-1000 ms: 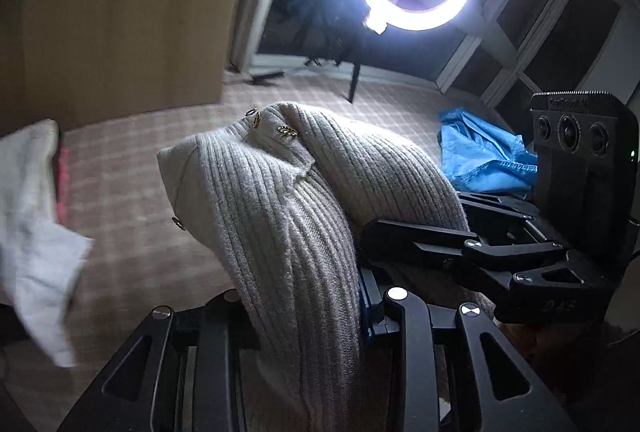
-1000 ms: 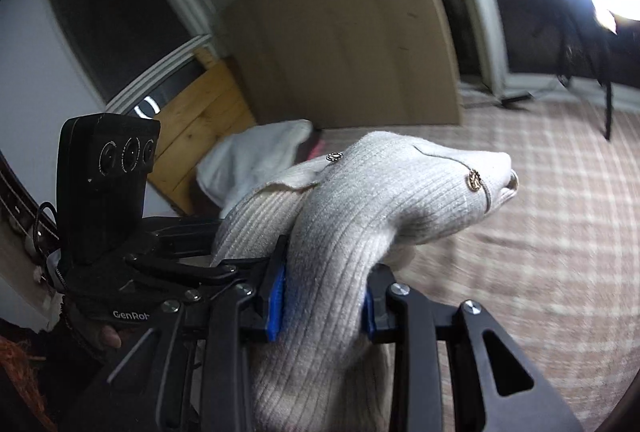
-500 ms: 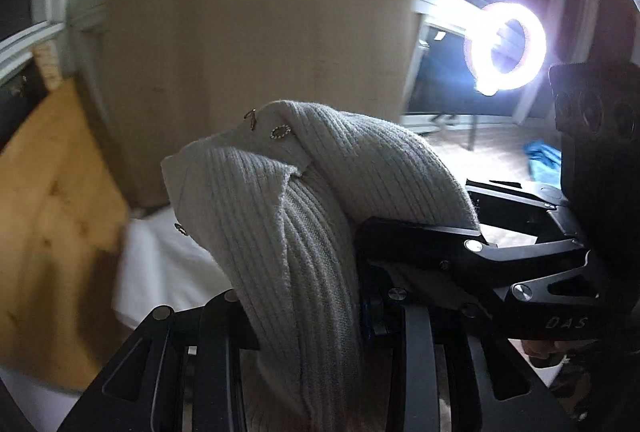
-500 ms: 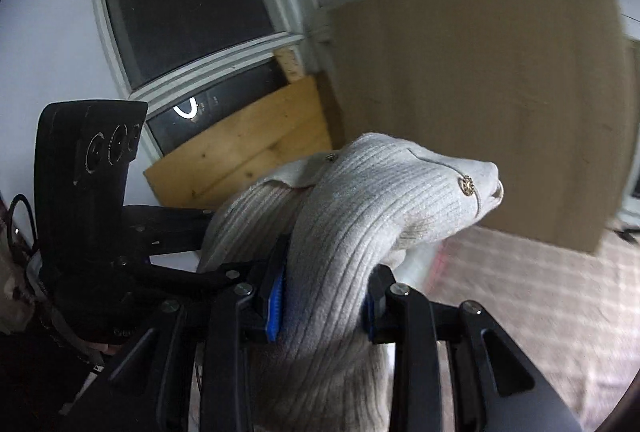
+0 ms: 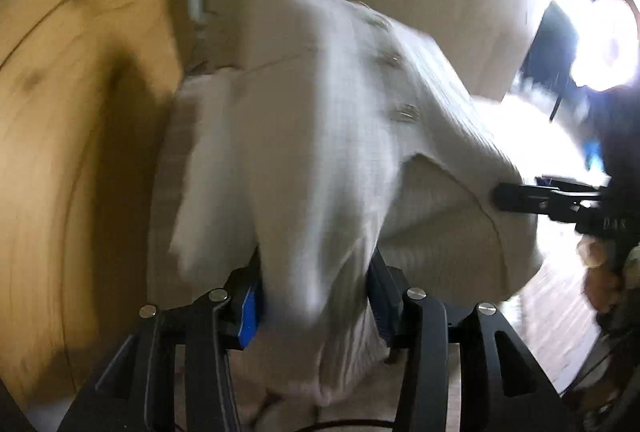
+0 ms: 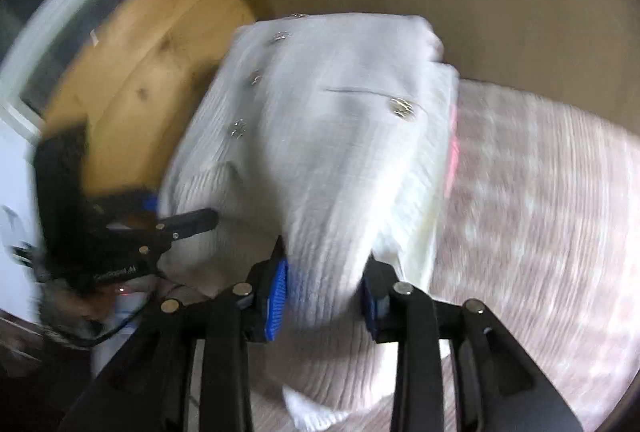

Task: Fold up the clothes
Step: 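Carry the bundle with both grippers and lower it onto the cloth pile, then open both grippers and release the sweater on the pile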

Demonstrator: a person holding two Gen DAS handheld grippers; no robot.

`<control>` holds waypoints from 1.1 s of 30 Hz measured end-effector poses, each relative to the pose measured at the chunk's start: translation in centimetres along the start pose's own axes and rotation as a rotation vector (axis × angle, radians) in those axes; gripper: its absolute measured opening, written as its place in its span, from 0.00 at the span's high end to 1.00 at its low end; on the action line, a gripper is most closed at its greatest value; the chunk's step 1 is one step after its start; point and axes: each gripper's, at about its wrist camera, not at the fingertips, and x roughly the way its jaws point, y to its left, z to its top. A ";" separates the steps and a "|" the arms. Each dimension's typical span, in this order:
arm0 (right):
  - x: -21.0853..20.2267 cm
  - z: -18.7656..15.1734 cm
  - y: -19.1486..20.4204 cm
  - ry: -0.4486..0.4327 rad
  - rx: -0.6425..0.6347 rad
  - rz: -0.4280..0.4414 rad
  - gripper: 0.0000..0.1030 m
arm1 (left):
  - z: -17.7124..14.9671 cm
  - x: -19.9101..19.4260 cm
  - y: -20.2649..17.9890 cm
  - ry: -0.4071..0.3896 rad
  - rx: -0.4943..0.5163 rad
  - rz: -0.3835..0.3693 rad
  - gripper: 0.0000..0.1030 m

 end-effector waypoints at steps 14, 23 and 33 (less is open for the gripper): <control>1.5 7.0 4.3 -0.124 -0.271 -0.125 0.68 | 4.7 -1.1 -2.3 -0.104 0.122 -0.048 0.56; 7.2 6.3 3.8 0.029 -0.336 -0.179 0.67 | 3.6 2.5 1.5 -0.017 -0.005 -0.049 0.61; 5.1 10.8 0.7 -0.071 -0.207 -0.190 0.69 | 12.0 5.7 1.3 -0.057 0.025 0.066 0.50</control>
